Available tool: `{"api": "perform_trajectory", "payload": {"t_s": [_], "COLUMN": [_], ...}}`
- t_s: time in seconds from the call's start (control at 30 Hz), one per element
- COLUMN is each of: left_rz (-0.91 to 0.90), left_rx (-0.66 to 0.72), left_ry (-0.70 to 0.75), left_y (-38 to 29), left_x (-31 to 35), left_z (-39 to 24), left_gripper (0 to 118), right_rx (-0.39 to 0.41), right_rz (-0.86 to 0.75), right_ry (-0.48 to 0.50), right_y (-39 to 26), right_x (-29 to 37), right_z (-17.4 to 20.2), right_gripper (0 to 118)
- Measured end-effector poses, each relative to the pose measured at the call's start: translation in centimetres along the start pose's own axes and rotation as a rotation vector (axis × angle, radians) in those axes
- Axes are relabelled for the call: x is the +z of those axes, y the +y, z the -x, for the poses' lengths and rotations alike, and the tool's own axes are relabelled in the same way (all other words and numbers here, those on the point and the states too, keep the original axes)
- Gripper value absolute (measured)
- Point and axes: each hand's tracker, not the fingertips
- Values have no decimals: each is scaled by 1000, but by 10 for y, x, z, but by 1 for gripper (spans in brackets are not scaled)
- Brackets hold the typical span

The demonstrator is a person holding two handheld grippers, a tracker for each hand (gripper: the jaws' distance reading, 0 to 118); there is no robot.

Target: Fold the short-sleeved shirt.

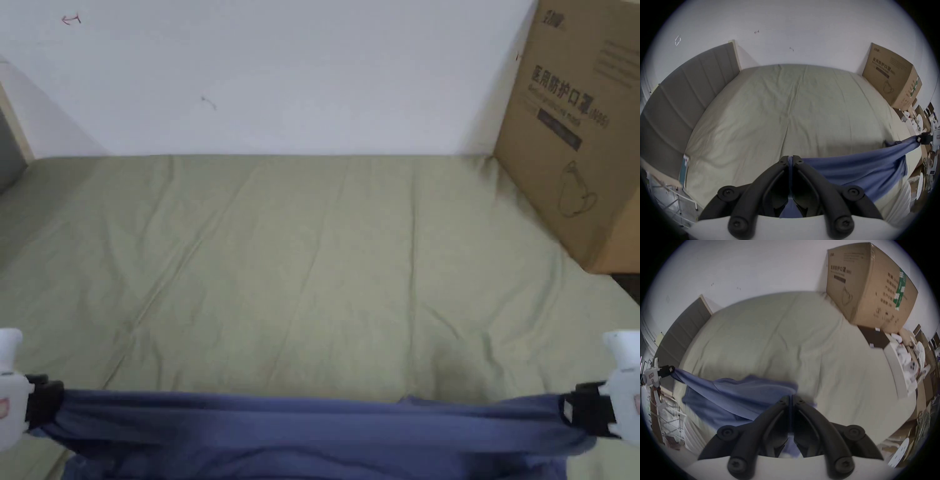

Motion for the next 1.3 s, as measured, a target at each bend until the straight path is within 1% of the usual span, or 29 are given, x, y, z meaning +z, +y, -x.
{"api": "perform_trajectory", "payload": {"t_s": [0.07,0.13,0.17,0.2,0.23,0.3,0.33,0.37,0.43,0.47,0.53,0.57,0.6,0.63,0.67,0.7,0.73,0.8,0.83,0.93,0.97,1.0,1.03,1.07,1.1,1.17,1.23,1.27,1.3], "left_rz": [41,129,145,127,128,135,113,93,48,32,3,8,-7,-24,-20,-10,9,58,58,55,31,16,19,39,64,59,63,72,69], "left_rx": [3,14,27,14,16,81,122,148,179,181,189,197,212,224,233,255,264,284,270,295,335,380,417,443,456,483,545,589,648], "left_ry": [16,27,26,15,21,65,65,32,22,26,1,-10,-31,-58,-67,-58,-39,-69,-87,-49,-47,-73,-116,-143,-161,-149,-201,-229,-279], "left_y": [-32,-59,-72,-81,-88,-94,-93,-91,-87,-84,-82,-82,-85,-90,-95,-102,-111,-124,-129,-135,-135,-136,-135,-134,-133,-134,-139,-140,-142], "left_x": [-8,-18,-20,-23,-25,-31,-27,-21,-7,1,13,23,28,31,32,32,29,28,28,29,31,31,30,29,26,19,-5,-13,-22], "left_z": [4,6,7,7,8,18,21,25,26,27,29,26,26,26,24,22,21,20,18,25,32,39,47,53,60,66,83,87,92], "left_gripper": [2,2,2,5,21,63,87,96,99,103,102,101,94,66,37,7,0,0,0,0,1,14,43,58,64,85,111,116,117], "right_rx": [5,3,22,52,51,13,2,-8,-10,-5,9,-5,-14,-12,-9,-8,-10,-13,-17,16,32,36,44,57,72,101,134,152,169], "right_rz": [52,111,112,85,80,87,86,60,-41,-81,-176,-211,-230,-247,-262,-262,-255,-259,-263,-249,-230,-228,-234,-232,-225,-216,-208,-198,-187], "right_ry": [-30,-46,-80,-77,-79,-91,-107,-125,-126,-137,-111,-87,-62,-29,-28,-44,-45,19,19,56,83,89,95,101,103,109,113,108,104], "right_y": [-39,-71,-86,-97,-106,-112,-113,-113,-107,-102,-96,-94,-92,-92,-94,-96,-100,-108,-111,-110,-107,-106,-105,-103,-102,-101,-102,-102,-102], "right_x": [-10,-21,-28,-35,-41,-43,-41,-36,-17,-4,12,18,22,23,21,16,12,3,-1,-9,-11,-13,-14,-15,-17,-19,-21,-23,-24], "right_z": [5,9,9,8,9,11,13,14,21,28,40,49,58,67,79,91,106,124,136,161,167,174,179,184,190,199,208,211,215], "right_gripper": [3,3,3,4,15,71,82,82,82,82,82,82,79,60,30,2,2,2,2,2,2,2,2,2,2,2,2,2,2]}}
